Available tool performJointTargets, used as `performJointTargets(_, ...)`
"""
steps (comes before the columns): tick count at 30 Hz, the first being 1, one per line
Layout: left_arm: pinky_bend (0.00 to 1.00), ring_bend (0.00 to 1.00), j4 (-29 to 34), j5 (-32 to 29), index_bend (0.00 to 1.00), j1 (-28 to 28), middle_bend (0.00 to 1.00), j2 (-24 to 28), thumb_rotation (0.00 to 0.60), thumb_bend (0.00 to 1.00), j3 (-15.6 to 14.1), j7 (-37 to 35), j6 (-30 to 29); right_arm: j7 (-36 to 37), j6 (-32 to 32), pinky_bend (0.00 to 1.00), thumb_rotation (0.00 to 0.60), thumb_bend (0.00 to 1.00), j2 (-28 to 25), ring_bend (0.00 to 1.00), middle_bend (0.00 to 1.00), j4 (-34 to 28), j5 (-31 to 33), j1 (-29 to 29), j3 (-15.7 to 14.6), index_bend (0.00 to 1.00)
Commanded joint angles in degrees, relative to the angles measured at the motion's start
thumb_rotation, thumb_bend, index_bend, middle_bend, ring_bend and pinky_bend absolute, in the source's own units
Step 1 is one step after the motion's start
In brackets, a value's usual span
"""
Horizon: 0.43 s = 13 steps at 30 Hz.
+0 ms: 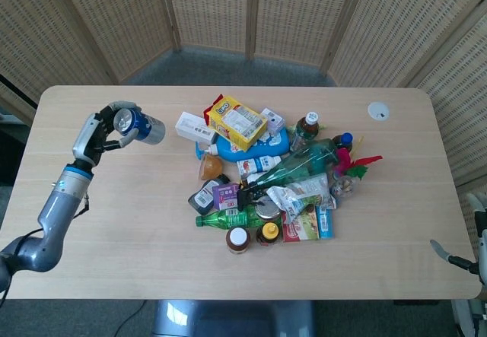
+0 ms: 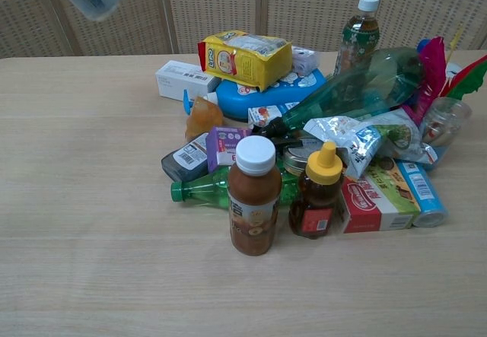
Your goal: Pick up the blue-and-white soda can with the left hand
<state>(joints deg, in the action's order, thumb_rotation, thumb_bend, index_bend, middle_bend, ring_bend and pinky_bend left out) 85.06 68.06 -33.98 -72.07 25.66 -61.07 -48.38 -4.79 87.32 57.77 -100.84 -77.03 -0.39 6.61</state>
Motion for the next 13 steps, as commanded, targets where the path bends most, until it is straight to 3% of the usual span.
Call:
performJointTargets(1, 0.37, 0.51, 9.8, -2.0, 0.57, 4.2, 0.48, 8.5, 0.6, 0.45, 3.4, 1.1, -3.0, 0.8, -0.3, 0.0, 0.393, 0.18, 0.5, 0.0, 0.0, 0.6, -0.5, 0.2, -0.1, 0.0)
performJointTargets(5, 0.36, 0.51, 15.4, -3.6, 0.57, 6.1, 0.48, 13.0, 0.6, 0.45, 5.7, -1.2, -3.6, 1.8, -0.5, 0.0, 0.389, 0.18, 1.1, 0.0, 0.0, 1.4, -1.2, 0.3, -0.3, 0.0)
performJointTargets(13, 0.36, 0.51, 19.8, -4.0, 0.57, 7.7, 0.47, 17.9, 0.6, 0.45, 8.0, -3.1, -4.4, 2.4, -0.6, 0.0, 0.392, 0.18, 1.5, 0.0, 0.0, 1.9, -1.3, 0.5, -0.3, 0.0)
